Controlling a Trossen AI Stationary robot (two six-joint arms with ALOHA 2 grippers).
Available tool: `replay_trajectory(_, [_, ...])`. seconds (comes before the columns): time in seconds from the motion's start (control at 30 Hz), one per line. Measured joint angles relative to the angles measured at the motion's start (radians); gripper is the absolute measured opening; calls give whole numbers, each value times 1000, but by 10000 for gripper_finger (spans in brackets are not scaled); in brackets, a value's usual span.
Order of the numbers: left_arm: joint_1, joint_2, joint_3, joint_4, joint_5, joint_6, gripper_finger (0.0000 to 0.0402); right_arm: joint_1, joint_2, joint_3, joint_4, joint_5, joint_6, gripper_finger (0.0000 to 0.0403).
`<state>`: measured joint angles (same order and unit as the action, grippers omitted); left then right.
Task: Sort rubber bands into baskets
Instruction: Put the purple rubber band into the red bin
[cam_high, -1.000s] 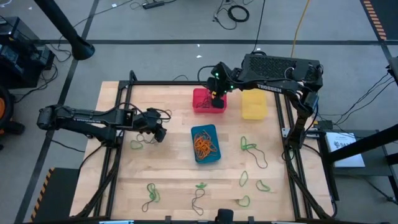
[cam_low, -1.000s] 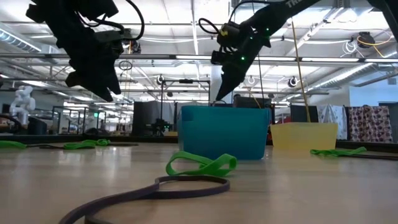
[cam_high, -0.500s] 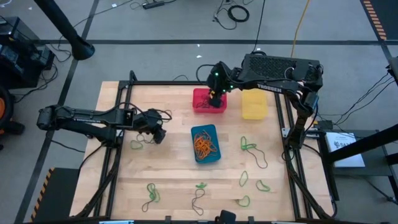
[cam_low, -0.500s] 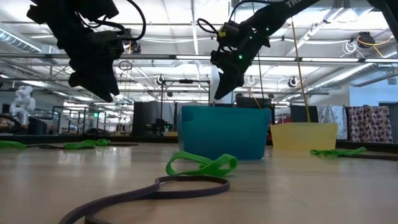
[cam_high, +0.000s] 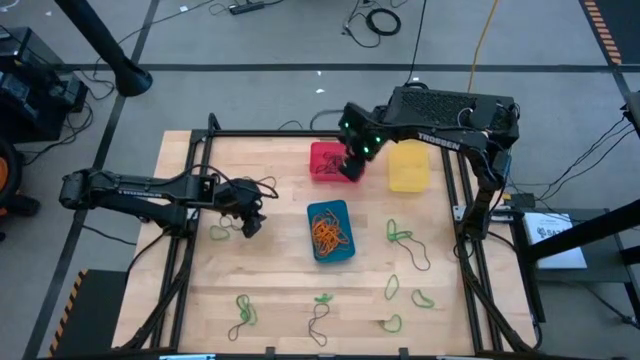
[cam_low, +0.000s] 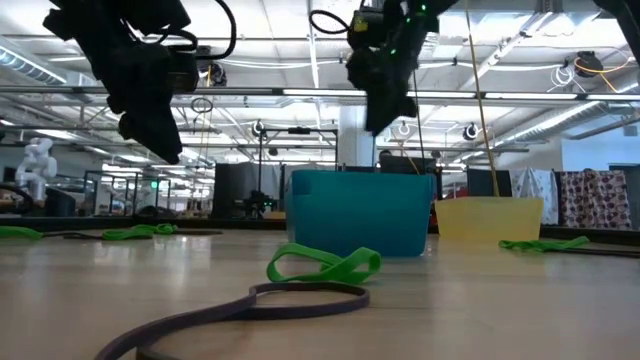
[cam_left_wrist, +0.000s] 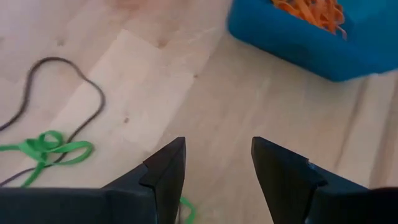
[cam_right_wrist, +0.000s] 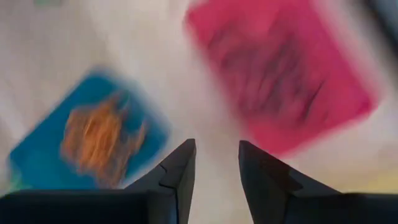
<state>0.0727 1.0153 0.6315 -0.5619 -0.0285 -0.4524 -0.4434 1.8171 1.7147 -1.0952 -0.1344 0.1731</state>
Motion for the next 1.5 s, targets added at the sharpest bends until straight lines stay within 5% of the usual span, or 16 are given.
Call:
replay_trajectory(0.27, [0, 0, 0, 49, 17, 50, 191, 164, -17, -63, -328, -43, 66, 116])
replay_trajectory(0.7, [0, 106, 1, 250, 38, 46, 191, 552, -412, -632, 27, -16, 519, 116])
replay_trajectory(0.93, [0, 219, 2, 394, 172, 14, 191, 668, -605, -954, 229, 79, 842, 116])
replay_trajectory(1.2, [0, 242, 10, 488, 183, -92, 191, 766, -654, -1128, 406, 96, 921, 116])
replay_trajectory(1.5, [0, 242, 10, 539, 162, -119, 191, 841, -637, -1207, 445, 296, 995, 116])
